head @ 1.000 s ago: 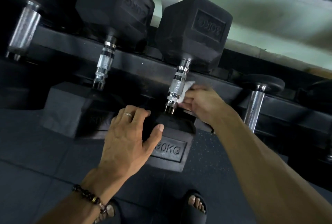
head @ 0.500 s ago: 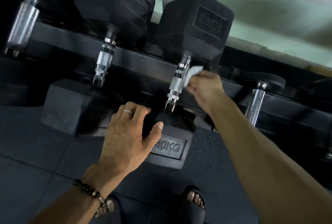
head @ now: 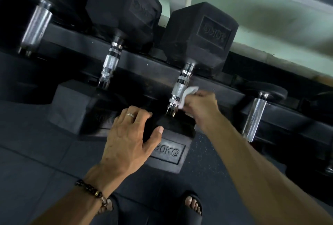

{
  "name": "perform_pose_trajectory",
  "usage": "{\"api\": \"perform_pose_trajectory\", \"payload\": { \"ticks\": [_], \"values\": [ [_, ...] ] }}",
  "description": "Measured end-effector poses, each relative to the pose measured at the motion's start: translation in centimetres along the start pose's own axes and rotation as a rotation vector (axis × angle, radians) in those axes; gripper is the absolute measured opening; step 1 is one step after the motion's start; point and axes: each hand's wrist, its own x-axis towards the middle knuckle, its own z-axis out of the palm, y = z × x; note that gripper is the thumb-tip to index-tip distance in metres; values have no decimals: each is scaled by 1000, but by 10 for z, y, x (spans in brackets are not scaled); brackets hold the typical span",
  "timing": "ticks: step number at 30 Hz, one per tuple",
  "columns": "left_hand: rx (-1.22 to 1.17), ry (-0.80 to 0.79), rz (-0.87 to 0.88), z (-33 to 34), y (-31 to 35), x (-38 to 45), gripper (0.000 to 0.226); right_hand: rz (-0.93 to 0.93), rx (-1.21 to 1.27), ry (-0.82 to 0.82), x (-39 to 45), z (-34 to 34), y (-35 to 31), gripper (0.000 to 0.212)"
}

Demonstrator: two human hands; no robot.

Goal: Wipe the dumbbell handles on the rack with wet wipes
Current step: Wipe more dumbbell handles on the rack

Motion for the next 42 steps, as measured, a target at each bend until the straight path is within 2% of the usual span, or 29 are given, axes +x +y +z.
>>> {"api": "perform_pose_trajectory", "payload": {
  "ticks": [2,3,7,9,11,14,17,19,22,24,26,28,30,31,33,36,38,42],
  "values": [
    [3,-8,2,-1,0,0,46,-24,-217,-131,-15,-10,12,23],
    [4,-11,6,-1,0,0,46,-27,-211,-139,-14,-12,11,23],
    [16,-31,27,-3,-4,4,46,-36,26,107,9,3,-14,24],
    [25,-78,46,-8,-6,9,50,-103,-95,151,4,3,-13,19],
    [-13,-164,42,-20,-8,20,56,-147,-200,108,-19,-6,-7,12],
    [-254,-327,1,-39,-10,49,53,-241,-176,55,-53,-13,-5,13],
    [-685,-502,-82,-49,5,83,43,-344,-80,61,-76,-2,-14,31],
    [-918,-609,-190,-50,14,97,33,-386,-15,84,-82,10,-19,35],
    [-884,-498,-279,-43,11,111,18,-453,-49,212,-82,21,-10,28],
    [-824,-380,-432,-32,0,121,23,-466,-185,333,-84,24,0,23],
    [-806,-307,-591,-16,-5,132,28,-425,-363,367,-90,26,13,17],
    [-866,-238,-664,1,2,142,19,-393,-454,364,-96,29,30,13],
    [-1012,-170,-678,17,19,154,10,-346,-449,374,-98,31,42,19],
    [-1076,-157,-693,21,28,161,4,-314,-407,374,-100,31,44,24],
    [-1110,-186,-716,25,35,166,11,-288,-338,362,-97,29,49,30],
    [-931,-345,-643,26,14,148,14,-300,-350,346,-96,31,53,28],
    [-928,-434,-575,18,7,136,11,-301,-346,346,-97,32,52,26],
    [-1094,-226,-685,25,31,168,20,-288,-329,331,-98,33,54,26]
  ]
}}
